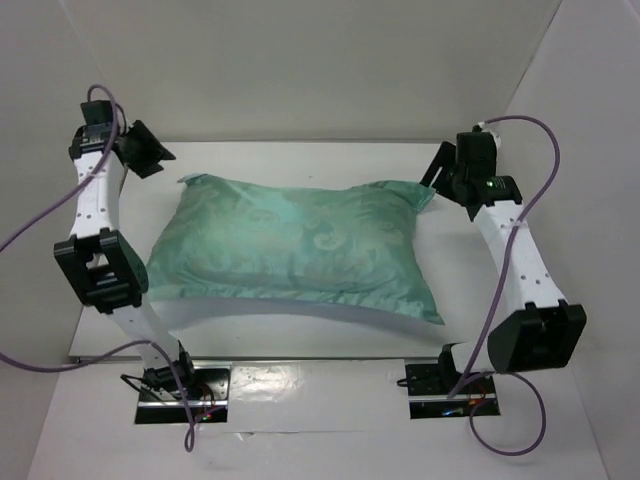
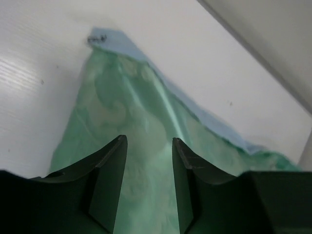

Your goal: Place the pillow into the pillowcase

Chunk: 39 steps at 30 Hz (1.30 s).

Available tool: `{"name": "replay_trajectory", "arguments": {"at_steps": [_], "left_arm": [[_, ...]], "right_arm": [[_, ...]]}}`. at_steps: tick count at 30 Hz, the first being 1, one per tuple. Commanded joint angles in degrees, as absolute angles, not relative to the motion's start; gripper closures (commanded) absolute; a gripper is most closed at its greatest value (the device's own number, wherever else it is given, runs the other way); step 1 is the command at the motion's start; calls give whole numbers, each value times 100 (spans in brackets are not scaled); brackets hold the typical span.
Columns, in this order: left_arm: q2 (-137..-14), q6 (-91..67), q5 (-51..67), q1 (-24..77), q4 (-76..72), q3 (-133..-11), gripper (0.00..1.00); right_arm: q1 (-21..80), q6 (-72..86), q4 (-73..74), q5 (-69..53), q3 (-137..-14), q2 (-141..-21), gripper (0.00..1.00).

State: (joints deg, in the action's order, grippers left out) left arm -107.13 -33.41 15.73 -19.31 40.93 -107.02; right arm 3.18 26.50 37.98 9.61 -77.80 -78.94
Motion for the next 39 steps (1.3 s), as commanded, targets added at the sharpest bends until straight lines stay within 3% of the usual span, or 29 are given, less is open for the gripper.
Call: {"name": "replay_trajectory", "arguments": {"at_steps": [1, 7, 12, 17, 18, 20, 23, 28, 34, 39], "left_arm": [[-8831, -2839, 881, -1206, 4562, -9939, 46], [-7156, -3120, 738, -686, 4105, -7230, 52], [-6356, -3190, 123, -633, 4166, -5996, 53], [-6705, -3550, 519, -361, 3527, -5100, 60], [-6810, -3760, 440, -273, 3377, -4967, 60], [-7187, -3867, 544, -36, 2981, -4643, 61], [-7741, -4104, 755, 175, 2304, -4640, 61], [-9032, -4175, 905, 562, 1917, -5702, 63], [-9526, -4167, 650, 694, 2074, -6749, 63], [-9502, -4184, 510, 493, 2828, -7408, 64]], "right_arm": [[667, 2575, 3584, 1047, -8174, -7234, 24], [1852, 2329, 3937, -7, -7358, -6795, 25], [3566, 2591, 3937, -335, -6180, -6197, 25], [4157, 2988, 3938, -272, -5547, -6678, 25], [4227, 3067, 3938, -185, -5546, -6897, 21], [4167, 3269, 4138, 612, -5607, -7609, 20], [3754, 3393, 4140, 1536, -5879, -8215, 20], [3113, 2613, 3403, 2653, -6503, -8524, 16], [2522, 1978, 2997, 2373, -7451, -9377, 16], [2575, 1898, 3067, 2163, -7558, -9257, 13]]}}
